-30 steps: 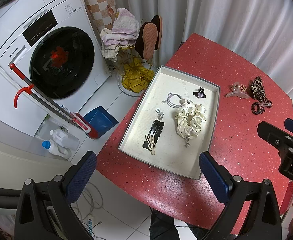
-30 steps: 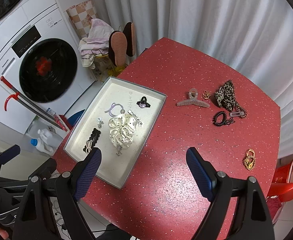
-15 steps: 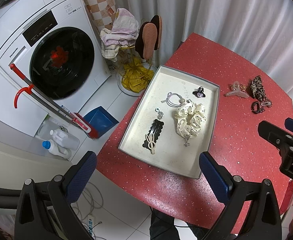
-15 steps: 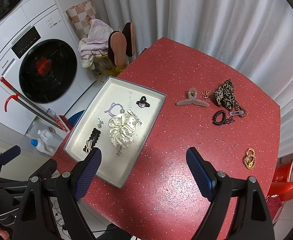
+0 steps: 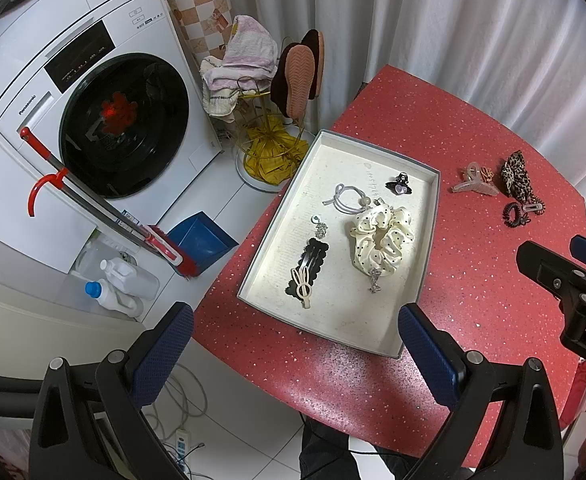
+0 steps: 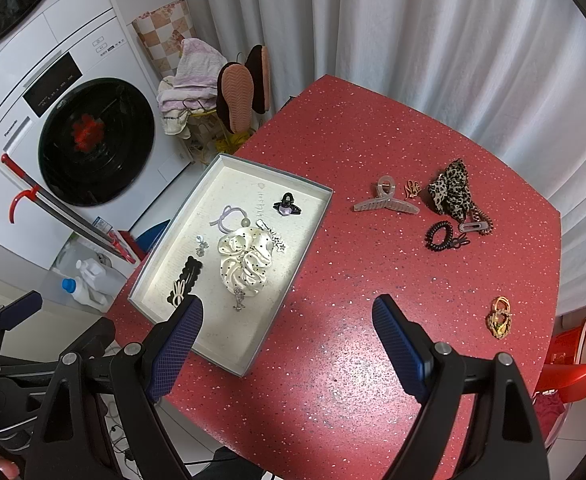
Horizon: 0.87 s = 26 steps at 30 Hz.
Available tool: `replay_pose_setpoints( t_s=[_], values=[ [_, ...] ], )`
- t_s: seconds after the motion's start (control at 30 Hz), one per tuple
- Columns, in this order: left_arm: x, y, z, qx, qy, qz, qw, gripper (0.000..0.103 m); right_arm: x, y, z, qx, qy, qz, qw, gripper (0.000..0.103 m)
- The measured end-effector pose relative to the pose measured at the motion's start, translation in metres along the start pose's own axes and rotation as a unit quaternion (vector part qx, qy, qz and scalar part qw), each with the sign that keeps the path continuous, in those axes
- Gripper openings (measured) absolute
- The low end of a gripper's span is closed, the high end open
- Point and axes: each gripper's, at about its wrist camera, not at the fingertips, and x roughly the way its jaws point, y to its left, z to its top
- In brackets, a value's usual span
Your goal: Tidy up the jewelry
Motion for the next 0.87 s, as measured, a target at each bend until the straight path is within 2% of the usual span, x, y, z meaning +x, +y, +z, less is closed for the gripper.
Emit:
replay_pose_setpoints(
  t_s=[0.87],
  values=[
    [0.0068,0.0035,0.0010,-0.006,0.004,0.002,1.0000,0.102,0.0009,0.0029,-0.0016,-0.001,0.002,0.001,1.000,0.089]
  ],
)
